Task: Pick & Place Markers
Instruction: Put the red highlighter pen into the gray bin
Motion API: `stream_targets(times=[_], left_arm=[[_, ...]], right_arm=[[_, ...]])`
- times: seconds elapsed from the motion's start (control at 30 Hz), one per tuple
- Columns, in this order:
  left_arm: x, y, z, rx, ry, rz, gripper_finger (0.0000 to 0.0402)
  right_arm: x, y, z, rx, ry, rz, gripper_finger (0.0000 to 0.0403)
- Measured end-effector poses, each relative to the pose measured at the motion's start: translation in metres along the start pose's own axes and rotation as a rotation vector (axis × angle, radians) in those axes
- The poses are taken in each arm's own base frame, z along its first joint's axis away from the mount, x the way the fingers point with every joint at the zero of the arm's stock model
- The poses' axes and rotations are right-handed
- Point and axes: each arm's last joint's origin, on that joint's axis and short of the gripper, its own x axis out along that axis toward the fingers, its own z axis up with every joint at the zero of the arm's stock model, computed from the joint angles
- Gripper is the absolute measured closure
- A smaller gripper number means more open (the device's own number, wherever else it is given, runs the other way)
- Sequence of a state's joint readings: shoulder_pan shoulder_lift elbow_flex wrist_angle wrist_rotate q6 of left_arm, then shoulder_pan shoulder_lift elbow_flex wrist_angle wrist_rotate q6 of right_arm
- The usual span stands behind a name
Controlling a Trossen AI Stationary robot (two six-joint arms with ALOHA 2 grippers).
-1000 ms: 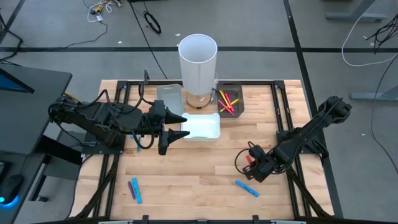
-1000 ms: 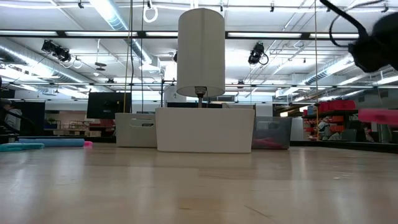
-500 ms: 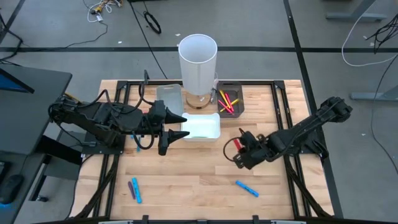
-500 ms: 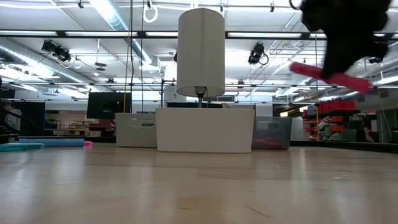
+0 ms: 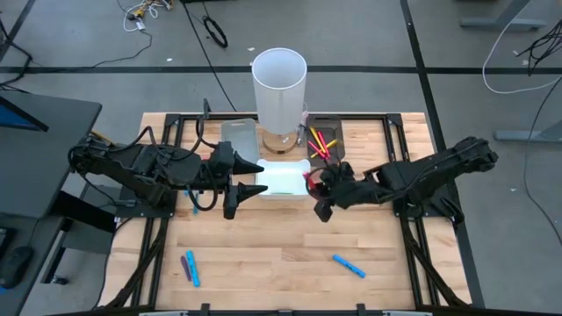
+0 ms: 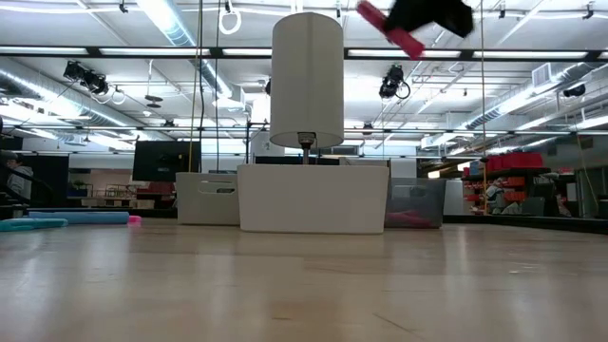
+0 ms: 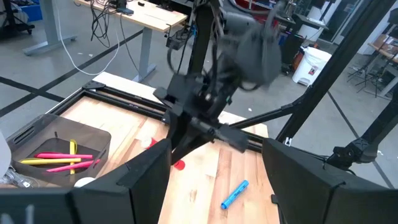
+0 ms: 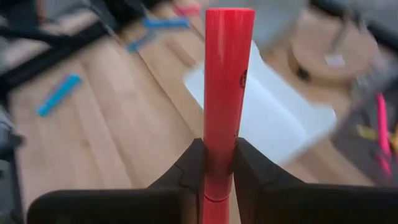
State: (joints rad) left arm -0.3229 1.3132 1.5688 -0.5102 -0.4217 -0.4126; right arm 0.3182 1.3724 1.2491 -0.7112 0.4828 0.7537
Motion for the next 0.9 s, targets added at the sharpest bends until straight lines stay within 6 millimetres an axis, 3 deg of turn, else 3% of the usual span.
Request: stream_targets(times=[0.4, 0.9], left_arm=[[0.000, 0.001, 0.001, -0.002, -0.012, 0.021, 0.0142], [0.000, -0.001, 0.003, 0.001, -0.034, -0.004, 0.0142]], right_arm=[[-0.035, 0.025, 0.058, -0.131, -0.327, 0.207, 0.0353], [-0.053, 0.040, 0.084, -0.207, -0.585, 0.415, 0.0353]])
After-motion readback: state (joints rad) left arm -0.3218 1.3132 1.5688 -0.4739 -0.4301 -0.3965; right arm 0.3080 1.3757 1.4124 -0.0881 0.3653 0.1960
